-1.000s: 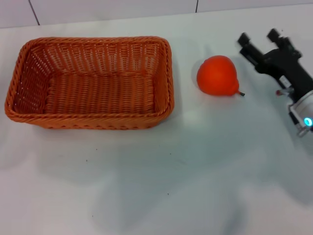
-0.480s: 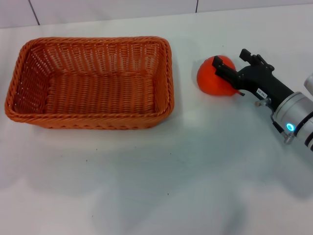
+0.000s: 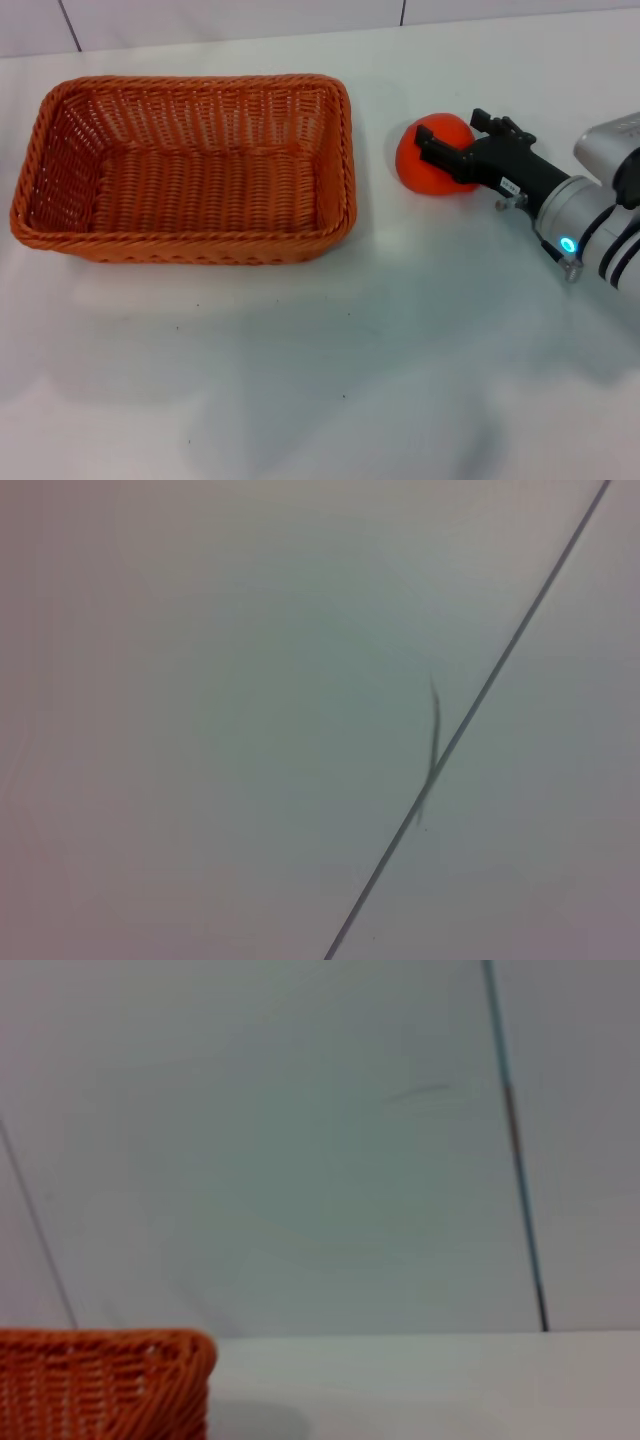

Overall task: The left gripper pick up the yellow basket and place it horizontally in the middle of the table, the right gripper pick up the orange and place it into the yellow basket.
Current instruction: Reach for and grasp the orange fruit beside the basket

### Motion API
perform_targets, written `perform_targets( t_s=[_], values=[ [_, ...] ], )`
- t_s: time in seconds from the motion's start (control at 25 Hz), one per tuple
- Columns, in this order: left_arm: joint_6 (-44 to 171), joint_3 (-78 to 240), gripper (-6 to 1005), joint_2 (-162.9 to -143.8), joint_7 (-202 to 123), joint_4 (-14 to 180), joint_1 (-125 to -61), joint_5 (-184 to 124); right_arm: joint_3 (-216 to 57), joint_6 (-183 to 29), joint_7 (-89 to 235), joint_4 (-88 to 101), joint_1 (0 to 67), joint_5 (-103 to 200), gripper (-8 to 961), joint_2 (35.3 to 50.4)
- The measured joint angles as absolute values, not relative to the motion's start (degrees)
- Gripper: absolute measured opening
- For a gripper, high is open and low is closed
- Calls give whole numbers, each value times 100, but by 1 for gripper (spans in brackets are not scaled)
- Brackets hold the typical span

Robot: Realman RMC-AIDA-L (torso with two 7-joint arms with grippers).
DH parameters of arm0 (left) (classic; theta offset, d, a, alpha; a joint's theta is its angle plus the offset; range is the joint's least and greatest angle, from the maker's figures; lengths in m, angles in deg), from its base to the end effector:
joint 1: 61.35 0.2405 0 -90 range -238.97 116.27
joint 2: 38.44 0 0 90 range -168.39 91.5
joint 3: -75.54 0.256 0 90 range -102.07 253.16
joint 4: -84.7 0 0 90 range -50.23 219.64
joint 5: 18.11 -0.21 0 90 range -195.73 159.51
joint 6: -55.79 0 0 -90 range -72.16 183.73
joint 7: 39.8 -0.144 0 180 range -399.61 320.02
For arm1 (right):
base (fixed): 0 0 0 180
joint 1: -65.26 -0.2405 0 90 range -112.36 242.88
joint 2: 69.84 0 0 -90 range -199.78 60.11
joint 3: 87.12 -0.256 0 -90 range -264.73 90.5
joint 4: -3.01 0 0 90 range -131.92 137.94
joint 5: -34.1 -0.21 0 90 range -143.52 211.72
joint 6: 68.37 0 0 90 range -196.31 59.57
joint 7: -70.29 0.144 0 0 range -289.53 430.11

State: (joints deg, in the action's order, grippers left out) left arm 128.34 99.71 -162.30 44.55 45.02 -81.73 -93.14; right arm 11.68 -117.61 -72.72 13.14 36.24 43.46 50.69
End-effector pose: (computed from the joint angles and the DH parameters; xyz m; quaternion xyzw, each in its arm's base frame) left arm -0.3259 0.3328 0.1000 -0.6255 -0.3761 -0.5146 0.4499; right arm 0.3103 0.3492 -0.0681 -0.3451 -0.7869 -0.4344 0.2702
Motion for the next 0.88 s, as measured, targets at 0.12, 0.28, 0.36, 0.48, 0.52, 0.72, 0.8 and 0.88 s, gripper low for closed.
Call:
perform_targets(
  t_s=[0.12,0.28,0.36,0.48,0.52,0.72,0.8,0.88],
  values=[
    [12835,9971,916,-16230,4411,4539,-8173,-9309,1168,-11649,-7056,1318,3546,4444,949,5074],
    [12795,9971,916,-16225,4397,4558,-8182,-9305,1167,-11623,-6937,1320,3537,4446,936,5071],
    [12790,9971,916,-16224,4378,4559,-8191,-9304,1170,-11623,-6931,1321,3556,4447,908,5070],
    [12784,9971,915,-16222,4351,4559,-8206,-9302,1183,-11670,-6929,1321,3600,4448,867,5075],
    [12781,9971,915,-16222,4351,4560,-8209,-9301,1184,-11688,-6929,1321,3614,4448,853,5076],
    [12778,9971,915,-16219,4347,4560,-8215,-9298,1185,-11710,-6829,1321,3630,4448,681,5075],
    [12777,9971,915,-16219,4346,4560,-8213,-9298,1185,-11712,-6804,1321,3630,4448,602,5075],
    [12777,9971,915,-16219,4345,4565,-8203,-9298,1183,-11712,-6786,1321,3630,4447,541,5075]
  ],
)
